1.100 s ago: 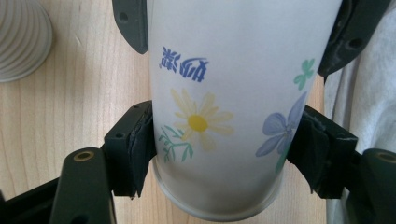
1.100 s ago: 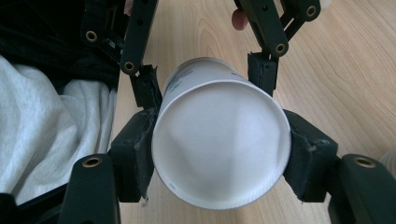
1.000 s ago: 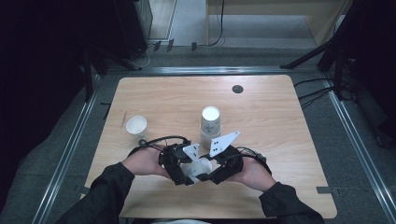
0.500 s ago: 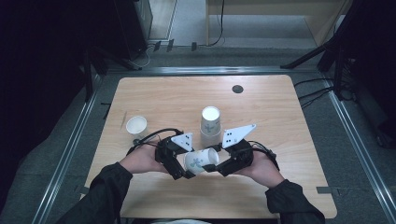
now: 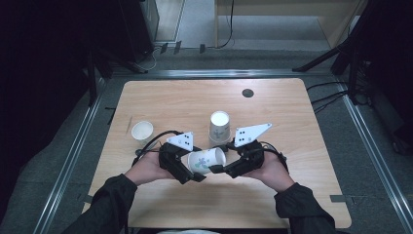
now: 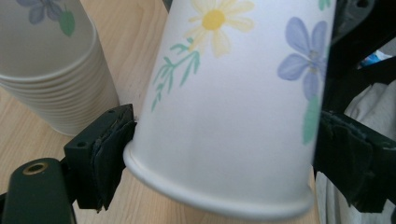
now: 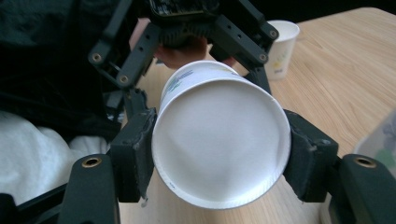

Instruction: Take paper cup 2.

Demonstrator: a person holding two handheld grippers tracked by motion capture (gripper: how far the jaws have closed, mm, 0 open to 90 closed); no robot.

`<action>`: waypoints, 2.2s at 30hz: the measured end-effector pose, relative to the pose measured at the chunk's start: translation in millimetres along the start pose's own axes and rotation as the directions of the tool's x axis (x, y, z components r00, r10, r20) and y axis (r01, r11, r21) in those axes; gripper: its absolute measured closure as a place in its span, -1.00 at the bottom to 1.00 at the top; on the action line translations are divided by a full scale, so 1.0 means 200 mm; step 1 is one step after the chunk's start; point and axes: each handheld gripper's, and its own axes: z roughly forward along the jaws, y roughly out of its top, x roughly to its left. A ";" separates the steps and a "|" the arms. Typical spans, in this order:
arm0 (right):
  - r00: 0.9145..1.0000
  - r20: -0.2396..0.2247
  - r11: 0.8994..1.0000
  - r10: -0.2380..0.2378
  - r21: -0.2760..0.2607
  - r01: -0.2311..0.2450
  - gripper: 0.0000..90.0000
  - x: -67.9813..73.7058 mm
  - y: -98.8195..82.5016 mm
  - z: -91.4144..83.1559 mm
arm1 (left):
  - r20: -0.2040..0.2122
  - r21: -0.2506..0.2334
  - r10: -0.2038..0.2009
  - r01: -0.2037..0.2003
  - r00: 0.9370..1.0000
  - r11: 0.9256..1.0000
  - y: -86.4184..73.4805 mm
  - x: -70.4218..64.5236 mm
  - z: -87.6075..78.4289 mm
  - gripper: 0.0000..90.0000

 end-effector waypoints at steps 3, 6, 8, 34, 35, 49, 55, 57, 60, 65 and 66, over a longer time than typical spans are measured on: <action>1.000 -0.012 1.000 -0.011 -0.013 0.011 -0.24 0.01 0.01 0.01 | 0.005 -0.040 -0.005 0.005 1.000 0.999 -0.01 -0.01 -0.01 -0.73; 1.000 -0.025 1.000 -0.008 -0.024 0.007 -0.24 0.01 0.02 0.01 | 0.015 -0.085 -0.017 0.019 1.000 0.996 -0.01 -0.01 -0.03 -0.72; 0.999 -0.037 0.999 -0.002 -0.041 0.000 -0.24 0.01 0.03 0.01 | 0.027 -0.110 -0.026 0.029 0.999 0.994 -0.01 -0.01 -0.04 -0.71; 0.998 -0.062 0.998 0.019 -0.053 -0.023 -0.47 0.00 0.03 0.02 | 0.026 -0.089 0.011 -0.009 1.000 0.996 -0.02 -0.03 -0.11 -0.48; 0.998 -0.065 0.999 0.014 -0.045 -0.017 -0.47 0.00 0.03 0.02 | 0.017 -0.077 0.016 -0.015 1.000 0.997 -0.02 -0.03 -0.12 -0.48; 1.000 -0.015 0.998 -0.026 0.065 0.026 -0.42 0.02 -0.02 0.04 | 0.000 0.148 0.034 -0.034 0.999 0.988 -0.02 0.01 -0.04 -0.49; 1.000 0.004 0.994 -0.026 0.104 0.026 -0.41 0.02 -0.06 0.06 | 0.011 0.213 0.049 -0.050 0.999 0.976 -0.01 0.00 0.02 -0.48; 1.000 0.004 0.993 -0.025 0.114 0.024 -0.41 0.02 -0.07 0.07 | 0.015 0.231 0.043 -0.046 0.999 0.972 0.00 -0.01 0.03 -0.48; 1.000 0.001 0.990 -0.026 0.136 0.025 -0.40 0.03 -0.08 0.09 | 0.025 0.254 0.037 -0.043 0.999 0.966 0.01 -0.01 0.05 -0.48; 0.999 -0.008 0.984 -0.041 0.172 0.042 -0.38 0.03 -0.10 0.13 | 0.046 0.287 0.023 -0.035 0.999 0.957 0.02 -0.01 0.08 -0.48; 0.999 -0.011 0.982 -0.039 0.183 0.040 -0.37 0.04 -0.10 0.13 | 0.049 0.297 0.022 -0.035 0.999 0.954 0.02 -0.01 0.08 -0.48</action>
